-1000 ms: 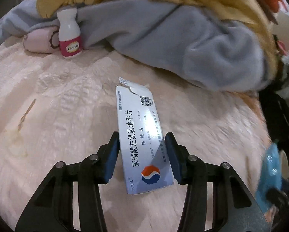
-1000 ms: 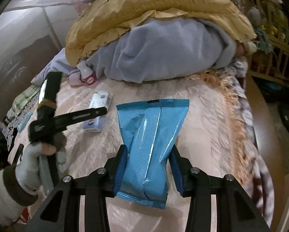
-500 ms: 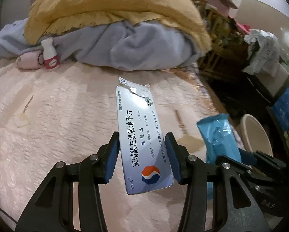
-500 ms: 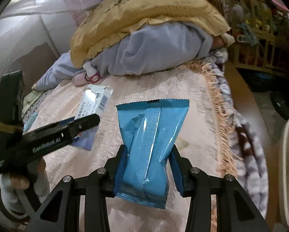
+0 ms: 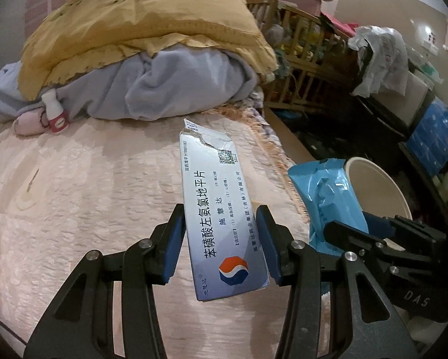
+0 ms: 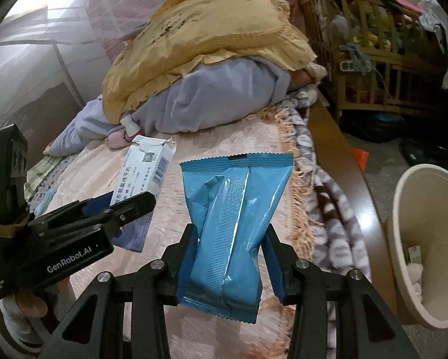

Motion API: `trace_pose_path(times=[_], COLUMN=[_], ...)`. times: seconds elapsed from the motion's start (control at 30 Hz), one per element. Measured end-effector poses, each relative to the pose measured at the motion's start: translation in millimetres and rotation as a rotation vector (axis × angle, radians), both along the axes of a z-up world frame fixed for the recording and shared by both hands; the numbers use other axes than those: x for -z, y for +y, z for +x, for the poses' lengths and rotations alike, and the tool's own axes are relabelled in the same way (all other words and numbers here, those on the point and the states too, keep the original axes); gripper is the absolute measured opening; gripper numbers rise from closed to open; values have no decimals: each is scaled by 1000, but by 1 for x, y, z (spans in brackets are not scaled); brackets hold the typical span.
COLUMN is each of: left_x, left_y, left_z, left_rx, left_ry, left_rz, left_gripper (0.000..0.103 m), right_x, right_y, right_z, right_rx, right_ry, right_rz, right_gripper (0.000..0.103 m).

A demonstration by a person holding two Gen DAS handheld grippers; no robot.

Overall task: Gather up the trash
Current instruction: 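Carry the medicine box and blue wipe packet over the white bucket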

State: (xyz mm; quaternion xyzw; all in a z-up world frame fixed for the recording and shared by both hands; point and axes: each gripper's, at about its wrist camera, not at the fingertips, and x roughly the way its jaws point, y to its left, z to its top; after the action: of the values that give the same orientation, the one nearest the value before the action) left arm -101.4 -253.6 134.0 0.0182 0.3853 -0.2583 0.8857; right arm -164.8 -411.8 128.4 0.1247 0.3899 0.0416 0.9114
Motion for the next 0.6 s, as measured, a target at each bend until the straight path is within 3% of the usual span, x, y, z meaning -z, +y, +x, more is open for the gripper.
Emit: trace_pose_path(times=[0.6], left_x=[-4], left_y=[-66], left_z=[-18], left_rx=[103], left_ry=[-24], left_rz=[30], left_gripper=[46], right_x=[-4], right_y=[-59], right_z=[-38], right_rx=[100], right_ry=[-13], right_rz=[8], right_gripper=[42])
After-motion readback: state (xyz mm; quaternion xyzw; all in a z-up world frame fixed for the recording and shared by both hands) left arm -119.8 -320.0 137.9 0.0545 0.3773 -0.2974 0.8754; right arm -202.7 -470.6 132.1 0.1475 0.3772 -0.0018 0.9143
